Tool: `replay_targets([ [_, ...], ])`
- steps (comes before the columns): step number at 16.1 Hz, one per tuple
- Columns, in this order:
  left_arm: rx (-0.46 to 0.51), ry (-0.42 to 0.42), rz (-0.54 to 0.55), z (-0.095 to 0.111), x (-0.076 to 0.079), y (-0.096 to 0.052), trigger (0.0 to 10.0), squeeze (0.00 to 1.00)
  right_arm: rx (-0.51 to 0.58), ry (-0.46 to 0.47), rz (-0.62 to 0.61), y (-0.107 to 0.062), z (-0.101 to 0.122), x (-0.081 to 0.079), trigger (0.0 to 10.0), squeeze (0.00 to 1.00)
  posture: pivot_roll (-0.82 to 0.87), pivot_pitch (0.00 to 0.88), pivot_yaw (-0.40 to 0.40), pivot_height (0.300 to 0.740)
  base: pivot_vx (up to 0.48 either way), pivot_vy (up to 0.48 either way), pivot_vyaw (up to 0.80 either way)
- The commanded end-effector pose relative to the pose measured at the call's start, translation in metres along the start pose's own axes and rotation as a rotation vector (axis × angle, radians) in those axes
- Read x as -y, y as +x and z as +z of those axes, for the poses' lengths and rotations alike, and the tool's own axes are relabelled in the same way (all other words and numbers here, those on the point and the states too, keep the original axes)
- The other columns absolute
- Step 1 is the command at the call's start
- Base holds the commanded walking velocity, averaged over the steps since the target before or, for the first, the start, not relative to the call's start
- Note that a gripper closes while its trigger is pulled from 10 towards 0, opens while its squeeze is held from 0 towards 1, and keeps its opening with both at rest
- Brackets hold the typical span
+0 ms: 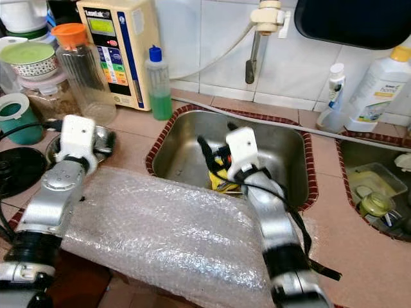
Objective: Kitchen organization
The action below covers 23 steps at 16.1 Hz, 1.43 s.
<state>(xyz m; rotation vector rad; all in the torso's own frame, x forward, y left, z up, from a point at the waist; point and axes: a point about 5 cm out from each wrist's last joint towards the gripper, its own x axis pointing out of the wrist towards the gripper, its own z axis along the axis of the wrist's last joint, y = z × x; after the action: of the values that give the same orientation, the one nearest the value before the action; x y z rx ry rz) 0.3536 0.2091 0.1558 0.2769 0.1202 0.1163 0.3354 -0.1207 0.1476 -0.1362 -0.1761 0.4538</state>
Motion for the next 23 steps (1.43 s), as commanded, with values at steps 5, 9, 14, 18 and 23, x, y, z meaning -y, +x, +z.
replay_targets([
  [5,-0.135,-0.177,-0.049,0.000,0.000,0.013,10.0,0.00,0.002,0.005,0.009,-0.007,0.018,-0.001,10.0,0.46,0.05,0.000,0.014,0.740,0.000,0.000,0.00],
  [9,-0.209,-0.232,-0.137,0.000,0.011,0.021,10.0,0.00,-0.003,0.010,0.001,-0.009,0.027,-0.001,10.0,0.33,0.04,0.000,0.018,0.740,0.000,0.000,0.00],
  [14,-0.319,-0.254,-0.217,-0.009,0.021,0.022,10.0,0.00,-0.008,0.008,-0.006,-0.009,0.033,0.000,10.0,0.33,0.04,0.000,0.020,0.740,0.000,0.000,0.00],
  [18,-0.335,-0.255,-0.265,-0.010,0.029,0.021,10.0,0.00,-0.015,0.007,-0.002,-0.009,0.035,-0.001,10.0,0.33,0.04,0.000,0.020,0.740,0.000,0.000,0.00],
  [23,-0.329,-0.269,-0.352,-0.002,0.051,0.018,10.0,0.00,-0.012,0.008,-0.002,-0.008,0.037,-0.002,10.0,0.33,0.03,0.000,0.022,0.740,0.000,0.000,0.00],
])
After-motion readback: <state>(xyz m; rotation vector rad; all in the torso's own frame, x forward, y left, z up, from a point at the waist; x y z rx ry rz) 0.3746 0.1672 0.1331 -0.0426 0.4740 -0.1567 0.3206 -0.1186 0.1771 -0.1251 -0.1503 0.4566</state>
